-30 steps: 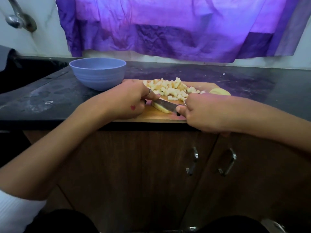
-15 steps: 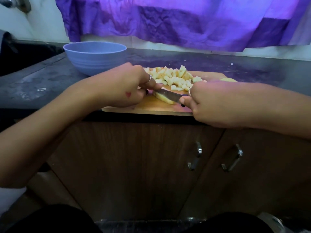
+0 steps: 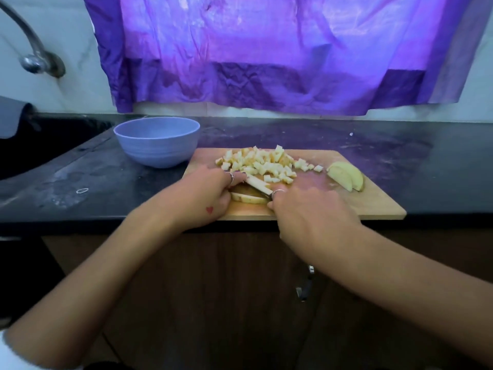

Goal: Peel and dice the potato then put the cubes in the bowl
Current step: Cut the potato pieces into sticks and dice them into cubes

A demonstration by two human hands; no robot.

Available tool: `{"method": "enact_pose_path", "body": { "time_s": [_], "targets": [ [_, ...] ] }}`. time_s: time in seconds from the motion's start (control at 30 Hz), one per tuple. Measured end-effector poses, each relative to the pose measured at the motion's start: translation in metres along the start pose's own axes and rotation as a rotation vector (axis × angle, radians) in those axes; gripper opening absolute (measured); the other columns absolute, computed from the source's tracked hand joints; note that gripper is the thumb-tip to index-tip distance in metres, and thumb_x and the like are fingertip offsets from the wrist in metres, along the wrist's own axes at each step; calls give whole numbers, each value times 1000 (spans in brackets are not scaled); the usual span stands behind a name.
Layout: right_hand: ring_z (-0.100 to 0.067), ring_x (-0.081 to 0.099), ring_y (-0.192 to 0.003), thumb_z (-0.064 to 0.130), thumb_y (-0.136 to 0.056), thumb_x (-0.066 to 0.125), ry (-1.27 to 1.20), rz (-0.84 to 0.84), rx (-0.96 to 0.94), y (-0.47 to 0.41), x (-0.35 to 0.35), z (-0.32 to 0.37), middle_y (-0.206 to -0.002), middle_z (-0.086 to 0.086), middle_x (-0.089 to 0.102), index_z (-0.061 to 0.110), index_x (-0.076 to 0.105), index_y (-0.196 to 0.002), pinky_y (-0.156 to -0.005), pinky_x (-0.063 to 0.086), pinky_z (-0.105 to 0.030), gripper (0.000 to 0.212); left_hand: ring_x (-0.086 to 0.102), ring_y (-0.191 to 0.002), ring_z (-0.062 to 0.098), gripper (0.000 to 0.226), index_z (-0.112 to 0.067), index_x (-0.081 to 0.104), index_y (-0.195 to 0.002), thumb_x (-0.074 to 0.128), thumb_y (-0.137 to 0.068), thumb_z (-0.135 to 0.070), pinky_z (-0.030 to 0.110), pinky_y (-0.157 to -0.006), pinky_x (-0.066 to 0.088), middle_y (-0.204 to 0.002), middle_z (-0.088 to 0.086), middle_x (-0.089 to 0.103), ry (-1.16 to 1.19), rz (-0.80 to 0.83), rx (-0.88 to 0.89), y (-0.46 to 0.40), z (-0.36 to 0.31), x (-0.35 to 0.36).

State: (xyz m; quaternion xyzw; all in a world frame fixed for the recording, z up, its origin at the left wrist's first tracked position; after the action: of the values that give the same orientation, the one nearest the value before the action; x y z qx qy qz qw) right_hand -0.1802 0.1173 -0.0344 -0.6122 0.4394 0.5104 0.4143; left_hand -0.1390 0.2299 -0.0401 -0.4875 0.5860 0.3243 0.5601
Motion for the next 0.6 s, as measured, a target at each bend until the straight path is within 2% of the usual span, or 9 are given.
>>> {"method": "enact_pose_path", "body": {
  "time_s": [0.07, 0.17, 0.23, 0.3, 0.37, 0.4, 0.5, 0.6],
  "targets": [
    [-23, 53, -97, 23, -98, 48, -48, 44, -5, -3, 1, -7, -78, 2, 32, 19, 48, -125, -69, 41, -35, 27, 53, -118, 24, 44, -25, 54, -136, 41, -95, -14, 31, -102, 41, -137, 8, 53, 65, -114, -34, 9, 1, -7],
    [-16, 45, -77, 33, -100, 42, -115, 47, -12, -8, 4, -15, -75, 3, 33, 22, 51, -107, -69, 41, -34, 15, 63, -99, 22, 38, -25, 60, -130, 49, -94, -16, 33, -87, 49, -122, 4, 65, 167, -298, -33, 26, -7, -17],
    [-14, 44, -71, 39, -101, 37, -159, 48, -3, -13, 6, -23, -78, 1, 38, 21, 44, -89, -68, 41, -33, 22, 64, -99, 15, 28, -22, 69, -118, 57, -93, -17, 26, -87, 47, -113, -1, 70, 199, -327, 46, 30, -19, -20],
    [-14, 47, -72, 42, -101, 35, -212, 77, 19, -14, 7, -33, -83, -3, 45, 18, 42, -80, -68, 40, -32, 32, 61, -104, 7, 21, -19, 74, -108, 62, -91, -19, 13, -85, 41, -112, -7, 70, 199, -301, 75, 27, -24, -20],
    [-16, 50, -76, 43, -101, 33, -247, 111, 32, -10, 5, -43, -84, -3, 47, 16, 49, -86, -65, 38, -30, 35, 58, -101, 0, 17, -19, 76, -102, 64, -90, -23, 2, -76, 36, -115, -11, 67, 210, -269, 31, 21, -22, -18],
    [-14, 48, -74, 43, -102, 32, -258, 123, 37, -7, 4, -48, -80, -2, 45, 16, 48, -89, -61, 35, -29, 33, 56, -103, -1, 16, -19, 75, -101, 64, -90, -25, 2, -75, 35, -119, -12, 64, 212, -267, 10, 19, -20, -19],
    [-8, 41, -67, 42, -102, 30, -266, 173, 44, 5, 4, -62, -75, 1, 40, 18, 42, -77, -54, 29, -22, 37, 57, -111, 8, 15, -19, 75, -96, 65, -89, -29, 20, -88, 42, -124, -9, 64, 200, -279, -39, 15, -16, -18],
    [-13, 47, -65, 45, -101, 29, -325, 141, 51, 16, -5, -69, -72, -2, 47, 18, 44, -69, -55, 34, -28, 45, 62, -99, 12, 13, -21, 71, -84, 68, -86, -33, 36, -85, 52, -109, -5, 70, 210, -342, -154, 19, -2, -17]
  ]
}}
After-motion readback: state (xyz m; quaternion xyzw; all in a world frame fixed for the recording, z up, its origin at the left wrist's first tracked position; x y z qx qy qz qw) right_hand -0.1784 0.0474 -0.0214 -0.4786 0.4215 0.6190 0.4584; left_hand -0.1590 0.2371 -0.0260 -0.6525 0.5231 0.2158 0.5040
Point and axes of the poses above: each hand's wrist, its own y-axis away from the middle knuckle, its own x-axis out of the palm, z = x × y, the point moved 9 cm from there along -y, towards the middle knuckle
